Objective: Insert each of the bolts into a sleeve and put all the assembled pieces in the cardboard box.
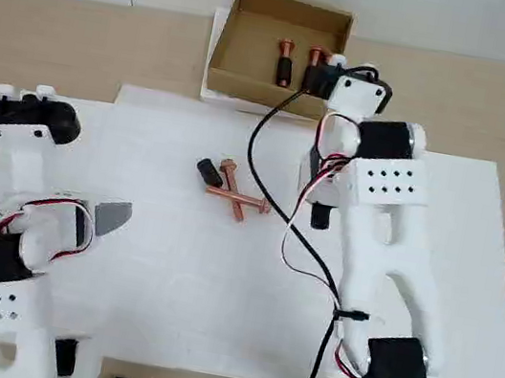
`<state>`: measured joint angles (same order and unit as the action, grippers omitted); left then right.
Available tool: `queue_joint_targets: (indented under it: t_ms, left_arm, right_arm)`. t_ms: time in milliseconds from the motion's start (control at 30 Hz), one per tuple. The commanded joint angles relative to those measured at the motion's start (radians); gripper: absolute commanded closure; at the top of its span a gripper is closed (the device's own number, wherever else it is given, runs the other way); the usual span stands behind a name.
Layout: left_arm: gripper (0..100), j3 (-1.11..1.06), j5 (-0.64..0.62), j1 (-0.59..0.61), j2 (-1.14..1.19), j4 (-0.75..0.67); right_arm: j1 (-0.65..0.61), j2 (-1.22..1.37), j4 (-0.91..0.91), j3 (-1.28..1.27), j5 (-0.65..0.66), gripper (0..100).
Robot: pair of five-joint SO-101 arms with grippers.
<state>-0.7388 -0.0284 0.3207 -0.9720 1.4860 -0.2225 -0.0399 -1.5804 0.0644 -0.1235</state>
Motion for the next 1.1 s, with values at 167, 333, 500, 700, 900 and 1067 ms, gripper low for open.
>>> queue_joint_targets:
  t_ms: [167, 333, 500, 700, 900, 1067]
  left_arm:
    - [64, 0.004, 0.003, 0.003, -0.011, -0.023]
    - [64, 0.004, 0.003, 0.002, -0.008, -0.025]
    - [64, 0.004, 0.003, 0.002, -0.008, -0.025]
    - [64, -0.022, 0.003, 0.002, -0.012, -0.040]
    - [64, -0.021, 0.003, 0.002, -0.014, -0.040]
    - [64, -0.021, 0.003, 0.002, -0.014, -0.040]
  right_arm:
    - [0.101, 0.033, 0.298, -0.152, 0.190, 99.4]
    - [0.071, 0.122, 0.349, -0.167, 0.187, 99.4]
    - [0.041, 0.147, 0.430, -0.172, 0.187, 99.1]
    - [0.045, 0.148, 0.443, -0.172, 0.189, 97.2]
    - [0.041, 0.148, 0.444, -0.172, 0.187, 89.4]
    - [0.041, 0.148, 0.444, -0.172, 0.187, 89.1]
